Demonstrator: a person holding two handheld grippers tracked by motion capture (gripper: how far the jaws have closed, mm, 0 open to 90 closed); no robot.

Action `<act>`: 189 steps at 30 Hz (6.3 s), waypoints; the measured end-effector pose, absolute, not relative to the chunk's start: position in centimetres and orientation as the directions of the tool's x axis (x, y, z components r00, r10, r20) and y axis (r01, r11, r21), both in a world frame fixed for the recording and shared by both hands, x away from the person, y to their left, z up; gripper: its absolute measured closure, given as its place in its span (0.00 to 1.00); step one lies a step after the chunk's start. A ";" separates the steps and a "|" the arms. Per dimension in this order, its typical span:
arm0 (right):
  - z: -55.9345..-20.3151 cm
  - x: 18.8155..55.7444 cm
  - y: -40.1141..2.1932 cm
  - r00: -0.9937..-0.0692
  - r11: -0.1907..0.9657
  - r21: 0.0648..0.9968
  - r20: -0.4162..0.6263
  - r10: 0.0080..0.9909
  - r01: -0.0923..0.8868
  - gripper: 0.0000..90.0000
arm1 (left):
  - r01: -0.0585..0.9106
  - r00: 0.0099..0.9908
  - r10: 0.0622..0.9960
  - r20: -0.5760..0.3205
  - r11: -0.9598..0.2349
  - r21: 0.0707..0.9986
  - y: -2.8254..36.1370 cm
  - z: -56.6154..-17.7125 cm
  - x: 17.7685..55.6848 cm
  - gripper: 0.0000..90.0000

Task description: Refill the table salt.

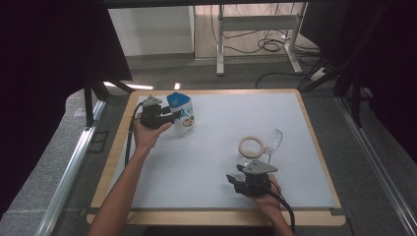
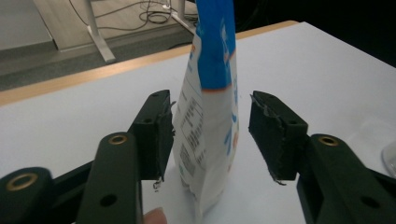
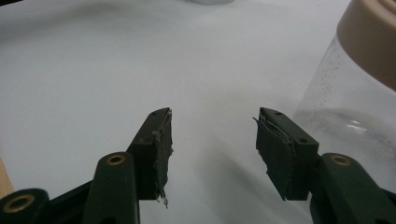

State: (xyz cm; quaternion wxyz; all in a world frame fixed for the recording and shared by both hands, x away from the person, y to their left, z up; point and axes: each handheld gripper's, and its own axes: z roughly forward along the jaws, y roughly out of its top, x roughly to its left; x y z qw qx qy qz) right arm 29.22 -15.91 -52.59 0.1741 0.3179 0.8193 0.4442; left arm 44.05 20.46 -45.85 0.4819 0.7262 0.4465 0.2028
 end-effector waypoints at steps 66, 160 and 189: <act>-52.6 29.3 -15.7 -0.734 0.399 0.847 -0.013 0.679 0.353 0.50 | 0.406 0.652 0.729 -0.210 -0.102 0.908 19.2 -44.3 40.8 1.00; -52.7 30.2 -12.3 -0.748 0.393 0.856 -0.010 0.663 0.337 0.45 | 0.357 0.784 0.584 -0.213 -0.144 0.923 13.9 -42.7 36.2 1.00; -52.7 31.3 -9.1 -0.736 0.400 0.855 -0.032 0.676 0.331 0.42 | 0.339 0.815 0.539 -0.214 -0.144 0.930 12.1 -41.4 34.7 1.00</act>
